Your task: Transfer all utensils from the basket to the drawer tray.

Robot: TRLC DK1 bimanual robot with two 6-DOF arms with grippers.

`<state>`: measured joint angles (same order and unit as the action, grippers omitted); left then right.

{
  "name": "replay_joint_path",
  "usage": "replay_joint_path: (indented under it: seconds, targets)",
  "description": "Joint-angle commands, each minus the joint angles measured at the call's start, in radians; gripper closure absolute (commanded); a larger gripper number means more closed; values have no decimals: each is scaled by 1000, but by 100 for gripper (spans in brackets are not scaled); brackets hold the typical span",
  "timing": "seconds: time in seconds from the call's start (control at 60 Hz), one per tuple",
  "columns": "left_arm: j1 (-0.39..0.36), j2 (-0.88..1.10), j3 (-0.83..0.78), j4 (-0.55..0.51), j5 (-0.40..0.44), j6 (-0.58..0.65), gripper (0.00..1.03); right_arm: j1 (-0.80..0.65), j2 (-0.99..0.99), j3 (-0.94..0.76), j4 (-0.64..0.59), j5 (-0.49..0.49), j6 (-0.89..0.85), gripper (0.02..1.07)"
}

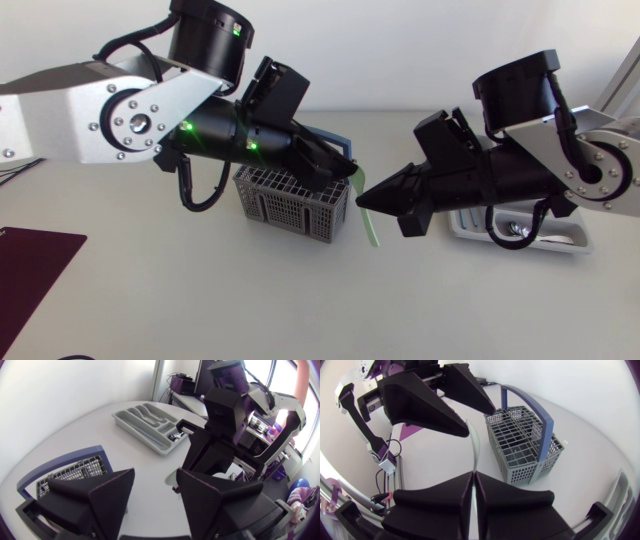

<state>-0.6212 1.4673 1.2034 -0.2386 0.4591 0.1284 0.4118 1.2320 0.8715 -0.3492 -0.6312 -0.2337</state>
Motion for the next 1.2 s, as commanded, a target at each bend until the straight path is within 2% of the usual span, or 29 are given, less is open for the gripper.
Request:
replay_joint_path:
  seconds: [0.0,0.083,0.25,0.333,0.5,0.633,0.75,0.8,0.933,0.983,1.183]
  targets:
    - [28,-25,55,41,-22,-41,18,-7,26,-12,-56,-15,-53,101]
    - [52,-36,67,41,-30,-47,12,-38,24,-11,-93,-15,-95,101]
    - [112,-51,99,27,-56,-47,10,-145,26,-2,-177,-15,-207,101]
    - [141,-48,119,7,-94,-47,10,-217,26,0,-215,-15,-277,101]
    - [201,-50,127,-21,-137,-33,9,-419,30,17,-289,-13,-472,101]
    - [241,-59,101,-42,-152,2,9,-604,64,41,-290,44,-655,101]
    - [268,-61,71,-54,-158,19,9,-716,89,43,-266,108,-783,101]
    - [273,-61,56,-53,-158,28,9,-739,93,15,-195,185,-829,101]
    - [285,-61,30,-51,-162,40,9,-801,119,-43,-43,300,-949,101]
    - [288,-61,22,-50,-162,40,9,-823,141,-57,9,327,-987,101]
    - [282,-67,-16,-47,-163,43,9,-886,281,-48,90,409,-1133,101]
